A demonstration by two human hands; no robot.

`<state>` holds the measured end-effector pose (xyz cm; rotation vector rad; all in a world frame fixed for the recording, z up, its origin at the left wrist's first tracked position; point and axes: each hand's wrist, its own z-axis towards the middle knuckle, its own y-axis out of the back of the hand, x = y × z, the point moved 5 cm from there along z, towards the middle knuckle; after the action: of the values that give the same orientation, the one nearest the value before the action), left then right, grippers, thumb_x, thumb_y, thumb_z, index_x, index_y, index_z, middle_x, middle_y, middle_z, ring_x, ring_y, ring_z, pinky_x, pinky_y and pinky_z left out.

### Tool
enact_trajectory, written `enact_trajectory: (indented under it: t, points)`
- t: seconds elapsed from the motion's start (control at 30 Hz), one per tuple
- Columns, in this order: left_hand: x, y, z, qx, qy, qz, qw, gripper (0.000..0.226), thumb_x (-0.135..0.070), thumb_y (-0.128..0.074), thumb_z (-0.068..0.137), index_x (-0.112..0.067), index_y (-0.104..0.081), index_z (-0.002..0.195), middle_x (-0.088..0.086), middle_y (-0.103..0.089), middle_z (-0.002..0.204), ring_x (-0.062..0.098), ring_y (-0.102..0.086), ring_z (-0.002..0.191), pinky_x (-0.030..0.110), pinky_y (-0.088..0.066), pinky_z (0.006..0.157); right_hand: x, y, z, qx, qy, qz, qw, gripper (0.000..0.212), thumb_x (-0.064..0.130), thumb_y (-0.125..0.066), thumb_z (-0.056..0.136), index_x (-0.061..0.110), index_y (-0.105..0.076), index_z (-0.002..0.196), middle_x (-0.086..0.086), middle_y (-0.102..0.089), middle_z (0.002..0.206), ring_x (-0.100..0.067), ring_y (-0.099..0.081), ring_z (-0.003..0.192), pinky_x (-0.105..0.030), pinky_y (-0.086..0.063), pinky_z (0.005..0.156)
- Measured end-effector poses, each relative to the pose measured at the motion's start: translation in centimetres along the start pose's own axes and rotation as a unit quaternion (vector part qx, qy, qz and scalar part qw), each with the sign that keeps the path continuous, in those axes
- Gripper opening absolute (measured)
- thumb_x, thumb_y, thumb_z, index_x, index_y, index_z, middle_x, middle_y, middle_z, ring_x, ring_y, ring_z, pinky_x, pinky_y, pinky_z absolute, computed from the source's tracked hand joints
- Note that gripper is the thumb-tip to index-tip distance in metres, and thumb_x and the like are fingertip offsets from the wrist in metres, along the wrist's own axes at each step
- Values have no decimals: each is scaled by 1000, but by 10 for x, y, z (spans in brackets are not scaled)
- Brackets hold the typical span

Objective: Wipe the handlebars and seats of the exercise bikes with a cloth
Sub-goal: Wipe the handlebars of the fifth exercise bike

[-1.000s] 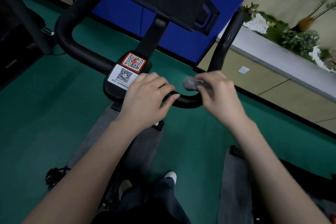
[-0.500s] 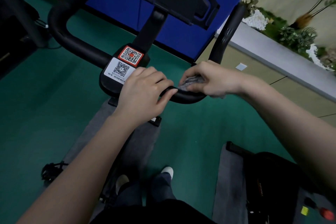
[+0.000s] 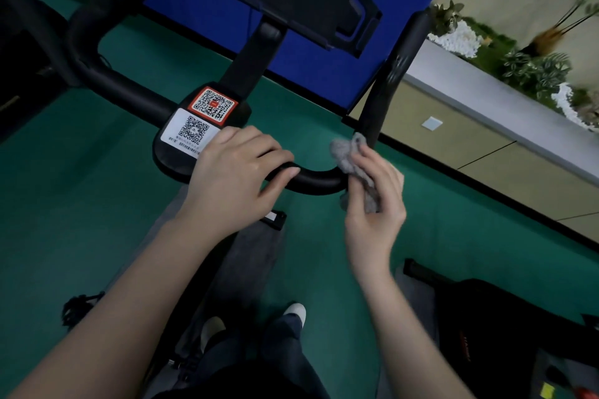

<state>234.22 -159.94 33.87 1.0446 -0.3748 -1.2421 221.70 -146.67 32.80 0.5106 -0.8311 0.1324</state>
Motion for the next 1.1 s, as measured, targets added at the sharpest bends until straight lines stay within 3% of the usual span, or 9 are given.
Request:
enact_trajectory:
  t: [0.13,0.3,0.4,0.53,0.7,0.83,0.93,1.03,1.1]
  points:
    - [-1,0,0,-4,-2,0,1000,25,-35,-55,94,-18,-73,93,-5,-68,86,21,-61,82,32,-39,77,2,-20,-20,-220,-211,168,938,34,-2,-53,94,19,-59,119,-8,-57,134,-15,-52,127,-23,-43,103]
    - [-2,-1,0,4,-3,4,1000,27,-35,-53,94,-17,-73,94,-4,-68,87,21,-60,83,33,-38,77,8,-38,-35,-297,-284,234,881,35,12,-51,98,31,-55,126,3,-52,141,-7,-47,131,-24,-40,108]
    - [-2,0,0,7,-3,6,1000,28,-35,-52,94,-17,-73,95,-4,-68,88,22,-61,83,32,-37,79,4,-41,-32,-313,-314,267,855,33,13,-50,99,31,-55,126,11,-58,131,-4,-54,123,-22,-44,100]
    - [-2,0,0,9,-2,5,1000,28,-35,-51,95,-18,-73,95,-5,-68,88,21,-61,83,32,-38,79,-21,-41,-9,-297,-378,375,793,30,13,-48,100,22,-54,128,-3,-62,127,-19,-65,109,-49,-50,97]
    - [-4,-1,1,1,0,13,1000,27,-34,-51,95,-17,-73,93,-4,-67,87,22,-61,81,31,-37,78,-15,-50,-29,-251,-415,455,747,36,20,-46,101,20,-47,137,-6,-67,122,-26,-66,109,-42,-54,92]
    - [-6,-1,2,7,8,14,1000,28,-33,-50,95,-17,-72,91,-4,-67,86,22,-61,83,31,-36,80,-27,-48,-19,-199,-466,487,711,33,22,-43,103,12,-49,133,-20,-62,125,-30,-68,105,-43,-53,94]
    - [-10,-2,5,15,41,-16,999,32,-36,-48,95,-16,-71,91,-5,-66,88,22,-59,88,33,-35,87,-36,-39,-7,-193,-451,430,758,33,21,-47,101,13,-50,133,-12,-64,125,-23,-66,107,-41,-52,97]
    - [-24,-10,8,29,71,-31,997,34,-40,-48,93,-15,-72,94,-4,-66,89,21,-59,90,35,-35,93,-28,-26,-5,-184,-348,255,883,29,18,-50,100,22,-52,128,-1,-56,135,-10,-55,123,-32,-44,106]
    - [-32,-16,9,34,81,-17,996,32,-41,-51,92,-17,-72,92,-6,-67,87,19,-60,89,35,-33,94,-24,-18,2,-141,-236,178,945,31,9,-48,99,20,-54,127,-4,-48,144,-6,-44,133,-22,-38,108]
